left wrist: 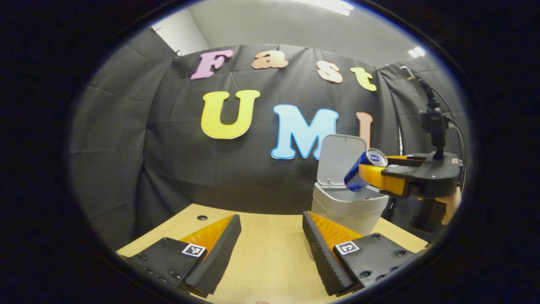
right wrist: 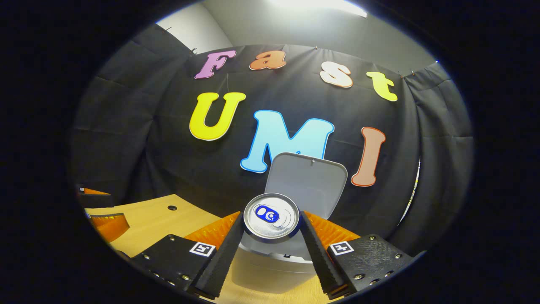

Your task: Press the lid of the desktop garbage bin to open it, pick up the crumpled paper on the desktop and throw it into the bin, then pick up the pop can on the desktop and drop it into the bin, and finally close the garbage bin lid.

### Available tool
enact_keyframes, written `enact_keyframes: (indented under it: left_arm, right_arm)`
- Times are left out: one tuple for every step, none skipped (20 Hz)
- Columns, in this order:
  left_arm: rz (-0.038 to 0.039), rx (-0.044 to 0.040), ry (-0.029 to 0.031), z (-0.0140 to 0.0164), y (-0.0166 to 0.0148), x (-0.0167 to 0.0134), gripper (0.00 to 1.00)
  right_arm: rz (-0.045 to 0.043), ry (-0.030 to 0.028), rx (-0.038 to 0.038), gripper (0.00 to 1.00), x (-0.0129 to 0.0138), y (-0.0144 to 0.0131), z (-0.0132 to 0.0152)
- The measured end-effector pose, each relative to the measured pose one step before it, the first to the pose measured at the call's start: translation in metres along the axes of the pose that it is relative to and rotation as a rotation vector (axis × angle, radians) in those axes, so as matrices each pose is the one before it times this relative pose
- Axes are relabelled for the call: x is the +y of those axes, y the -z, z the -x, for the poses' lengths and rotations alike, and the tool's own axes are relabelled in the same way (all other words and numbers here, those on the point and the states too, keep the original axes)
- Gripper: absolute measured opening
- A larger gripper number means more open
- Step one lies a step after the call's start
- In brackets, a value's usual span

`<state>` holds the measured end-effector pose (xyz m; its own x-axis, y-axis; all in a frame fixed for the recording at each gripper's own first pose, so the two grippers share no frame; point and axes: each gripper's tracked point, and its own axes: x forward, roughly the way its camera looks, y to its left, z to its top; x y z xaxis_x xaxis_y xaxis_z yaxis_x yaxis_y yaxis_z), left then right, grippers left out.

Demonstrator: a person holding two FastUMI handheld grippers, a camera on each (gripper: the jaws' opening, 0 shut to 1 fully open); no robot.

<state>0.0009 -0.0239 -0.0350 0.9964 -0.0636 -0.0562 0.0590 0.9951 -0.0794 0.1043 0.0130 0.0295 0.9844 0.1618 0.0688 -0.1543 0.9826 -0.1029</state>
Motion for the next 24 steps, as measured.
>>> enact_keyframes:
  left_arm:
    - [-0.00726, -0.00453, 0.00337, -0.00161, -0.00157, -0.00106, 0.96]
    - [-0.00564, -0.00262, 0.00229, -0.00024, -0.00173, -0.00146, 0.96]
    - [-0.00439, -0.00693, -0.00299, -0.00113, -0.00373, 0.00052, 0.95]
    - [-0.00201, -0.00749, -0.00133, -0.00065, -0.00246, -0.00035, 0.95]
    - [-0.00275, -0.00406, -0.00393, -0.00015, 0.00056, 0.00116, 0.95]
    - [-0.0038, -0.00198, -0.00399, -0.00066, -0.00183, 0.00043, 0.96]
    - [-0.00257, -0.00126, -0.00652, -0.00076, -0.00056, 0.00186, 0.96]
    - [0.00245, -0.00353, -0.00416, -0.00086, -0.00072, 0.00169, 0.96]
    - [0.00338, 0.00145, -0.00341, 0.00022, -0.00065, 0.00102, 0.96]
    - [-0.00111, 0.00315, -0.00461, -0.00121, 0.00024, 0.00038, 0.96]
    - [-0.00134, 0.00105, -0.00337, 0.00023, 0.00038, 0.00028, 0.96]
    - [0.00203, -0.00098, -0.00141, 0.00014, -0.00014, 0.00049, 0.96]
    - [0.00448, 0.00149, -0.00063, 0.00036, 0.00084, -0.0006, 0.95]
    - [0.00605, 0.00233, -0.00016, -0.0004, 0.00128, -0.0003, 0.96]
    - [0.00712, 0.00457, 0.00048, -0.00063, 0.0022, -0.00075, 0.96]
    - [0.00639, 0.00396, 0.00181, 0.00031, 0.00118, -0.00094, 0.96]
    - [0.00531, 0.00123, 0.00005, -0.00022, 0.00039, 0.00019, 0.96]
    - [0.00313, 0.00195, 0.00009, -0.00053, 0.00134, 0.00022, 0.95]
    - [0.00235, 0.00019, 0.00076, -0.0011, 0.00044, -0.00091, 0.95]
    - [0.00161, 0.00162, 0.00244, -0.00059, 0.00048, -0.0012, 0.95]
    - [0.00041, 0.00091, 0.0007, -0.00034, -0.00008, 0.00044, 0.95]
    - [0.00169, -0.00244, 0.00421, -0.00039, 0.00008, -0.00136, 0.95]
    - [0.00225, -0.00313, 0.0022, -0.00035, -0.00139, 0.00008, 0.95]
    - [0.0018, -0.00301, 0.00189, 0.00019, -0.00091, 0.00035, 0.95]
  right_arm:
    - [0.00016, 0.00029, 0.01352, 0.83, -0.00066, 0.00472, -0.00676]
    - [0.00266, -0.00076, 0.02015, 0.83, -0.0012, 0.00502, -0.00696]
    - [0.00115, 0.00054, 0.0228, 0.83, -0.00119, 0.00633, -0.00691]
    - [-0.00261, -0.00527, 0.03072, 0.83, 0.00051, 0.00673, -0.00754]
    - [-0.00789, -0.00428, 0.01999, 0.83, 0.00094, 0.00571, -0.00618]
    - [-0.00395, -0.00592, 0.01733, 0.84, 0.00095, 0.00391, -0.0048]
    - [-0.00058, -0.00097, 0.01781, 0.84, 0.00004, 0.0049, -0.00475]
    - [-0.00039, -0.00221, 0.01804, 0.83, 0.00018, 0.00396, -0.00436]
    - [-0.00009, -0.0056, 0.01162, 0.83, 0.00091, 0.00319, -0.0031]
    - [0.0001, -0.00149, 0.01236, 0.84, 0.00027, 0.0035, -0.00224]
    - [0.00033, -0.00044, 0.01501, 0.83, -0.00004, 0.00412, -0.00205]
    - [-0.00162, -0.00301, 0.01201, 0.84, 0.0004, 0.00329, -0.00126]
    - [-0.00154, -0.00203, 0.00971, 0.84, 0.00065, 0.00202, -0.00196]
    - [-0.00209, 0.0019, 0.00705, 0.84, -0.0004, 0.00179, -0.00102]
    - [-0.00347, -0.00071, 0.00327, 0.84, -0.00015, 0.00102, 0.00006]
    - [-0.00669, -0.00566, -0.00163, 0.85, 0.00031, -0.00073, 0.00023]
    - [-0.00552, -0.00263, -0.00311, 0.85, 0.00029, -0.00043, -0.00071]
    - [-0.00198, 0.00758, -0.00684, 0.85, -0.00211, -0.00256, 0.00007]
    - [-0.00069, 0.00519, -0.01139, 0.86, -0.00202, -0.00208, 0.00104]
    - [-0.0028, 0.00516, -0.00923, 0.86, -0.00167, -0.00246, 0.00099]
    - [-0.00645, 0.00532, -0.00658, 0.86, -0.00172, -0.00241, 0.00085]
    - [-0.00753, 0.00355, -0.005, 0.88, -0.00125, -0.00275, 0.00101]
    - [-0.00652, 0.00823, -0.00619, 0.88, -0.00257, -0.00207, 0.00225]
    - [-0.0035, 0.00544, -0.00609, 0.88, -0.00253, -0.00362, 0.00146]
